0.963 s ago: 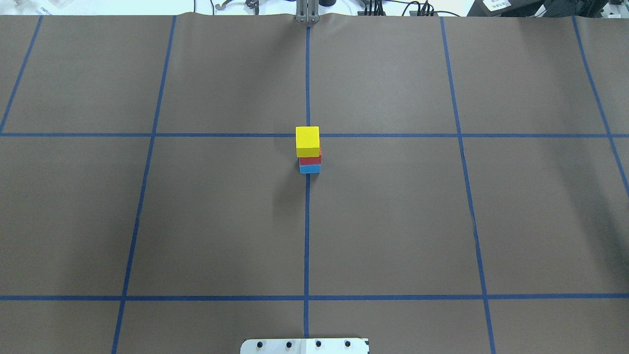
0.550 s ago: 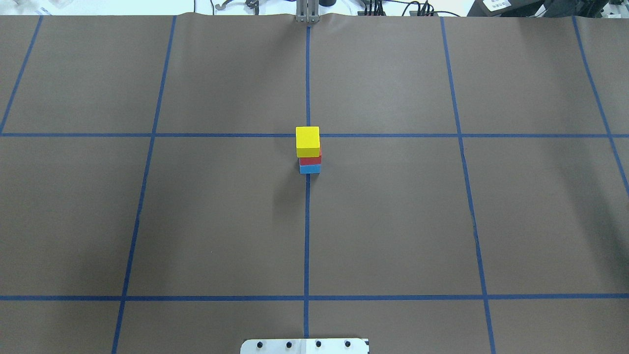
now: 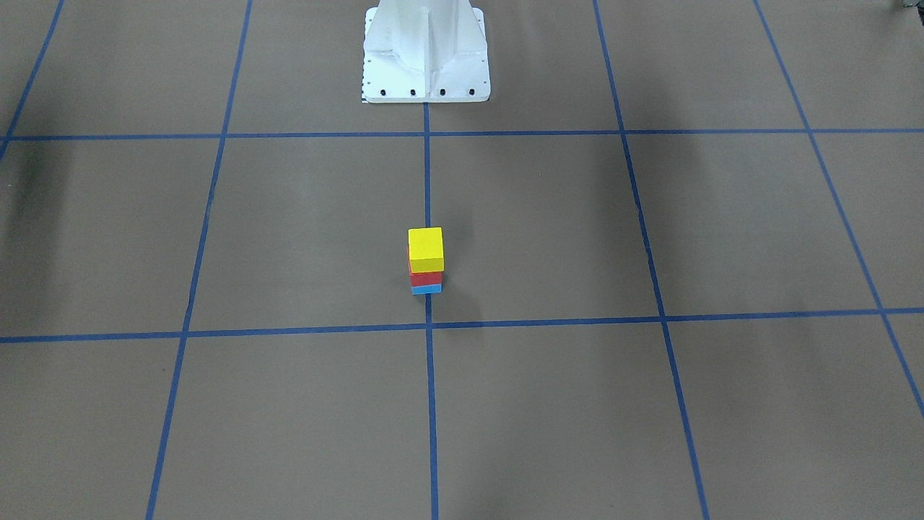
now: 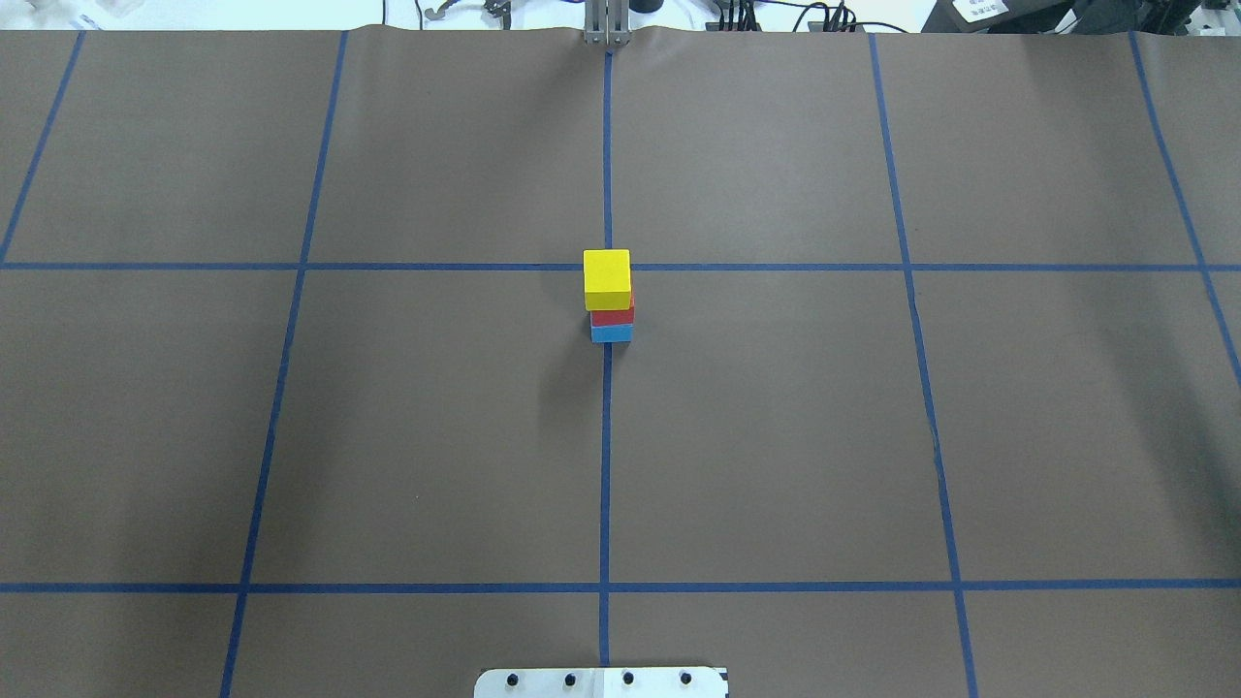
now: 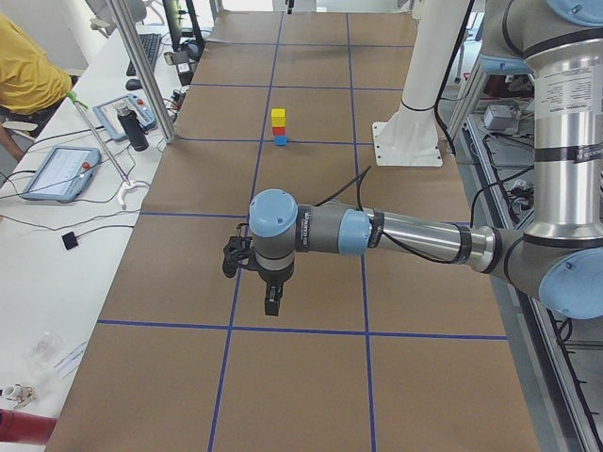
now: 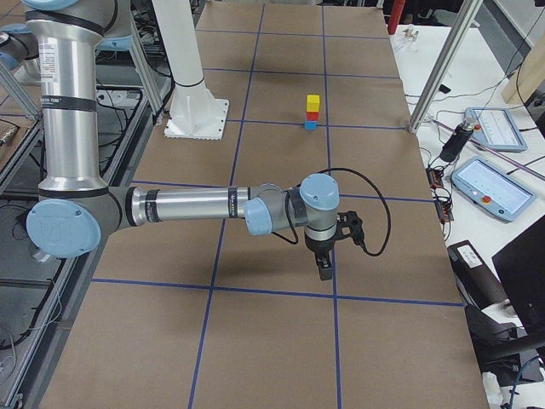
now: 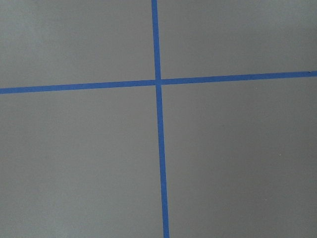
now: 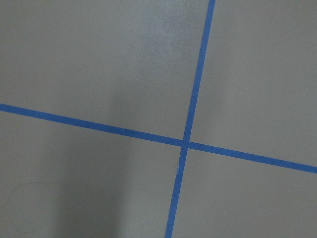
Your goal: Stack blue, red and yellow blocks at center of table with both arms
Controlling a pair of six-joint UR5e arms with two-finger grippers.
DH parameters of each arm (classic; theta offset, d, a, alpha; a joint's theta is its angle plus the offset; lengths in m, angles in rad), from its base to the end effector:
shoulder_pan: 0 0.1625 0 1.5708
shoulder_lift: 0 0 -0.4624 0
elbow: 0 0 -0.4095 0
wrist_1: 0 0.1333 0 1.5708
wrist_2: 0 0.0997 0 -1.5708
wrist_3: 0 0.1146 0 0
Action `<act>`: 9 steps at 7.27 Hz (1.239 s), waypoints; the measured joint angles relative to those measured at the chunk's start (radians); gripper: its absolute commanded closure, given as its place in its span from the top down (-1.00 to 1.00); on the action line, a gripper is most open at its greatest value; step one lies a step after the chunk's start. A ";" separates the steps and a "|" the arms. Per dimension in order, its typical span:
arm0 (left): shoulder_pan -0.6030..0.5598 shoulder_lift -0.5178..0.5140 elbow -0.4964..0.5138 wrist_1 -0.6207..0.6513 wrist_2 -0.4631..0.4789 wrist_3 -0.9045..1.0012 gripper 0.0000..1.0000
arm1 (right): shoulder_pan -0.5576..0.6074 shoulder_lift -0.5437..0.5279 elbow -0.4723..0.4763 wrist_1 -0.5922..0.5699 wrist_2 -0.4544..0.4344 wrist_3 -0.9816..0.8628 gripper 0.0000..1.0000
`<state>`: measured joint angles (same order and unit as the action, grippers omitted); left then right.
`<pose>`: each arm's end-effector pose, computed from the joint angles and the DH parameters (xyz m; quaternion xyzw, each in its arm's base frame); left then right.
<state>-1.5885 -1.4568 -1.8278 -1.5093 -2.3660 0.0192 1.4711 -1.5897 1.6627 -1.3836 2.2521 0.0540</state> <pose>-0.0596 -0.4576 0.6354 0.0447 0.3861 0.0165 0.9212 0.0092 -0.5224 0.6553 0.0965 -0.3397 -0.0647 0.9333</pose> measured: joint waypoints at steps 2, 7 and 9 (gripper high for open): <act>-0.001 0.000 0.007 -0.041 0.003 -0.001 1.00 | 0.000 0.000 0.001 0.000 0.001 0.001 0.99; 0.001 0.002 0.015 -0.061 0.008 0.000 1.00 | 0.000 0.000 -0.001 0.000 0.000 0.001 0.99; 0.001 0.002 0.016 -0.061 0.008 -0.001 1.00 | 0.000 -0.002 -0.003 0.000 -0.001 0.001 0.99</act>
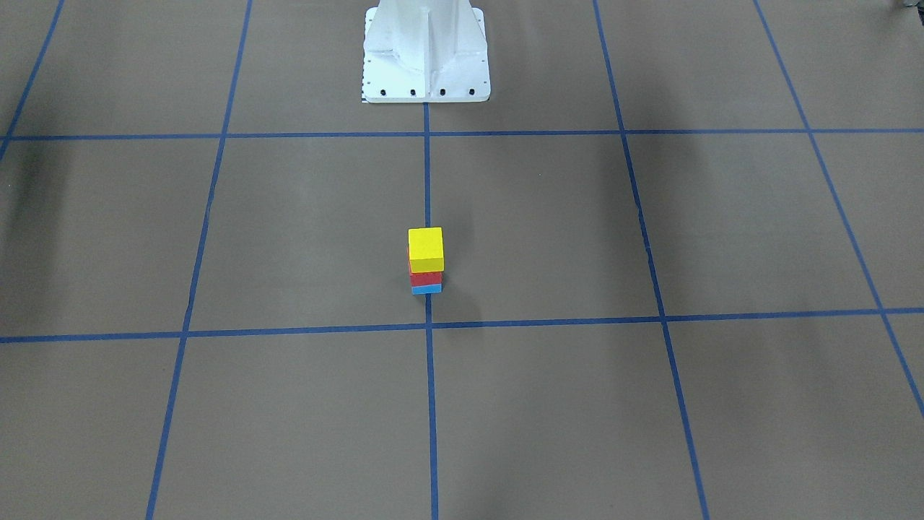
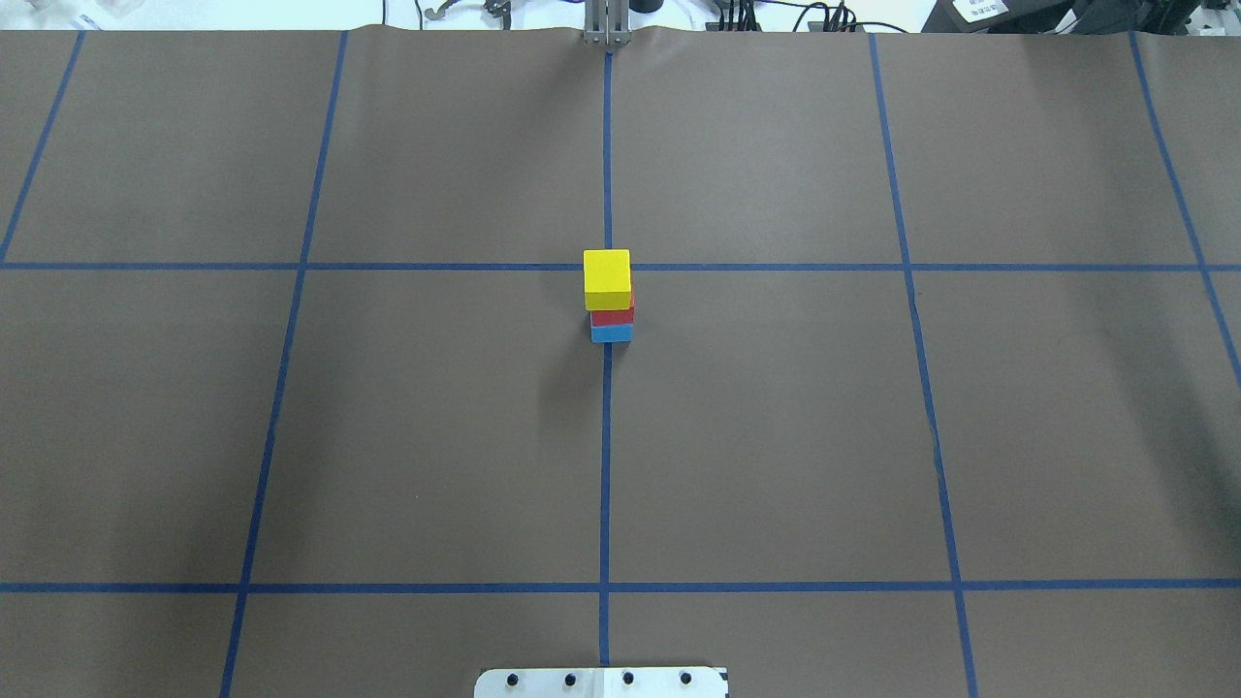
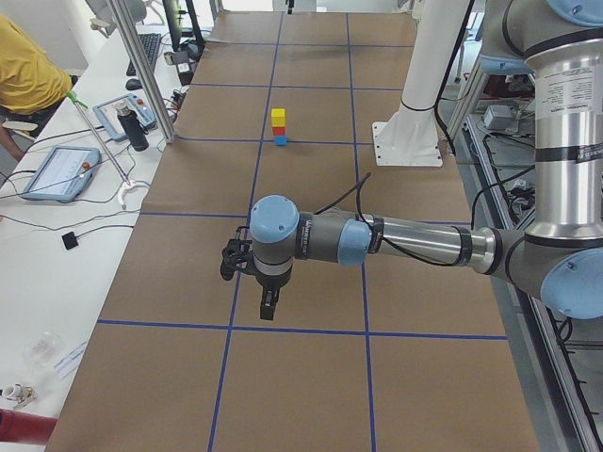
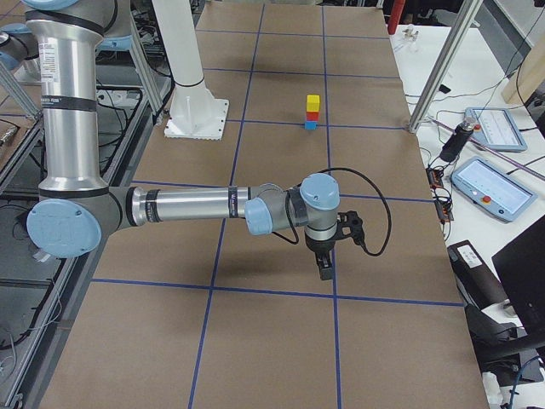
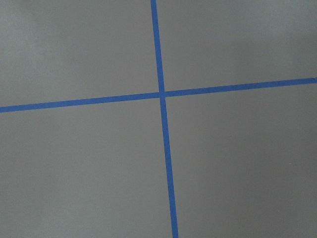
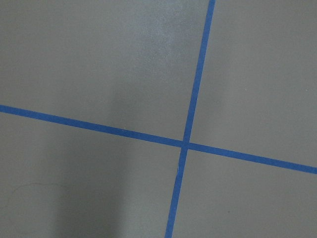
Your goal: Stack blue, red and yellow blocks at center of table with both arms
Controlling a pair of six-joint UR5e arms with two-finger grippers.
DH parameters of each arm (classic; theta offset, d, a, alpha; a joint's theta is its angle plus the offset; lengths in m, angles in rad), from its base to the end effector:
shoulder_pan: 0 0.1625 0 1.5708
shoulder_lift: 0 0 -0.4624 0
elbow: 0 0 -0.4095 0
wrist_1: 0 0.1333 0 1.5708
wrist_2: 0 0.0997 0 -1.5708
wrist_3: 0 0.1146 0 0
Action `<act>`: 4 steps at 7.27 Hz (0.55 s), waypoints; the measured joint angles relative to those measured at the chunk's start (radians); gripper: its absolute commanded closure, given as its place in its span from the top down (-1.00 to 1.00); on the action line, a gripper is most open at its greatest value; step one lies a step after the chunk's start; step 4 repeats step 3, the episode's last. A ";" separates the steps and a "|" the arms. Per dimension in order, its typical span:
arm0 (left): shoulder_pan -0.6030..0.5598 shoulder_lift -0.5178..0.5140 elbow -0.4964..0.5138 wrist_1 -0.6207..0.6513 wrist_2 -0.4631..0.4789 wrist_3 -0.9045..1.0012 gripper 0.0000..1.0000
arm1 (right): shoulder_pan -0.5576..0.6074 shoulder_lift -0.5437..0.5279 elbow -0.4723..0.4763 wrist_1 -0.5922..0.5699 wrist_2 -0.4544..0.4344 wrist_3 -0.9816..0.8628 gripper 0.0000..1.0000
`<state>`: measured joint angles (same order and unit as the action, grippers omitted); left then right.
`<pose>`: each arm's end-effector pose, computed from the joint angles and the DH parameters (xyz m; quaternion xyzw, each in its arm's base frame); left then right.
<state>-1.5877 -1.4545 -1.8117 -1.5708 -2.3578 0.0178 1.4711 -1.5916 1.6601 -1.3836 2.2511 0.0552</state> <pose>-0.0599 -0.4607 0.6388 0.0641 0.3816 0.0243 0.9218 0.0094 -0.5214 0.6577 0.0942 -0.3392 -0.0633 0.9338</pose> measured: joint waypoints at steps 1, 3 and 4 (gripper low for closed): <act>0.000 0.001 0.000 0.000 0.000 0.000 1.00 | 0.000 -0.001 0.000 0.000 -0.001 0.000 0.99; 0.000 0.012 -0.002 -0.001 -0.001 0.000 1.00 | 0.000 -0.009 0.002 0.001 -0.005 -0.003 0.99; 0.000 0.012 -0.002 -0.001 -0.001 0.000 1.00 | 0.000 -0.009 0.002 0.001 -0.005 -0.003 0.99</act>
